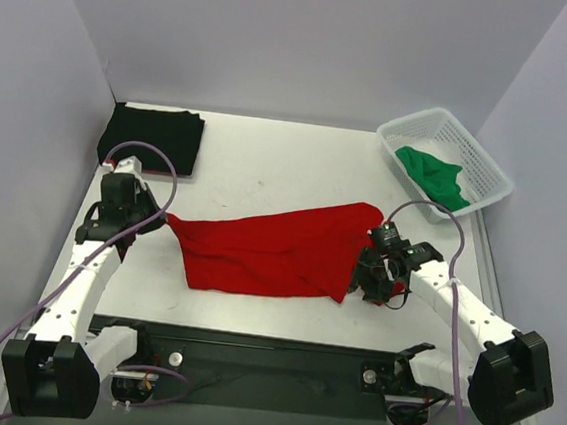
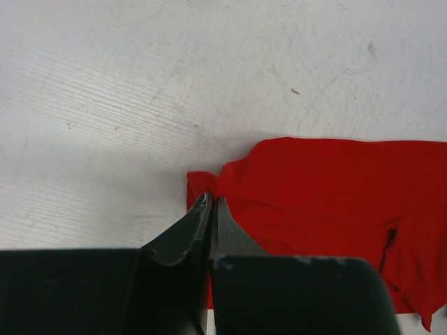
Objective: Fold and stack the t-shirts
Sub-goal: Flatten out the tshirt
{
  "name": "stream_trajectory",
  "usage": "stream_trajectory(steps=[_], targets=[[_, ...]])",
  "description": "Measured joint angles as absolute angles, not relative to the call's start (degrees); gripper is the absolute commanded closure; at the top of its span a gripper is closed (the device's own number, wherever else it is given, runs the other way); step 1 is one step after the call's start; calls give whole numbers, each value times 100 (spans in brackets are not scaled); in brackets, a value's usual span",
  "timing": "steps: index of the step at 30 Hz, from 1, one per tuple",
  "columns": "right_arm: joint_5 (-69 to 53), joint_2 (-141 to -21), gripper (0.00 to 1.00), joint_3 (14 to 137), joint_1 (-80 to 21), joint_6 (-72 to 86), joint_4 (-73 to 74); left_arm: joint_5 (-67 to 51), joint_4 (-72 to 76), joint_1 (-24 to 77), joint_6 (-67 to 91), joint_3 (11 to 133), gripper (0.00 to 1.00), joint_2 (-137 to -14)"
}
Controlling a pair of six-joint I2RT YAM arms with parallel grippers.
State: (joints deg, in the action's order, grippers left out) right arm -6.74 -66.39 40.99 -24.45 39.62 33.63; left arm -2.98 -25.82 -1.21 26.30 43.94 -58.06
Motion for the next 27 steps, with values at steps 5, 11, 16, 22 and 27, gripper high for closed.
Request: stream_trajectory(steps=[5, 11, 16, 22, 27], targets=[[-1000, -6829, 60, 3767, -2491, 4202, 2781, -349, -2587, -121, 2630, 4296, 100, -5760], [-1238, -7225, 61, 3511, -2591, 4377, 2209, -351, -2596, -121, 2626, 4239, 100, -5684], [-1297, -7511, 64, 3509, -2674, 4399, 1964, -349, -2609, -121, 2626, 4187, 100, -5588], [-1363, -7688, 74, 3509, -2709, 4429, 1839, -346, -2635, -121, 2620, 4180, 100, -5551], [-1413, -7861, 90, 3509, -2711, 4451, 1778, -346, -2635, -121, 2606, 4178, 100, -5529]])
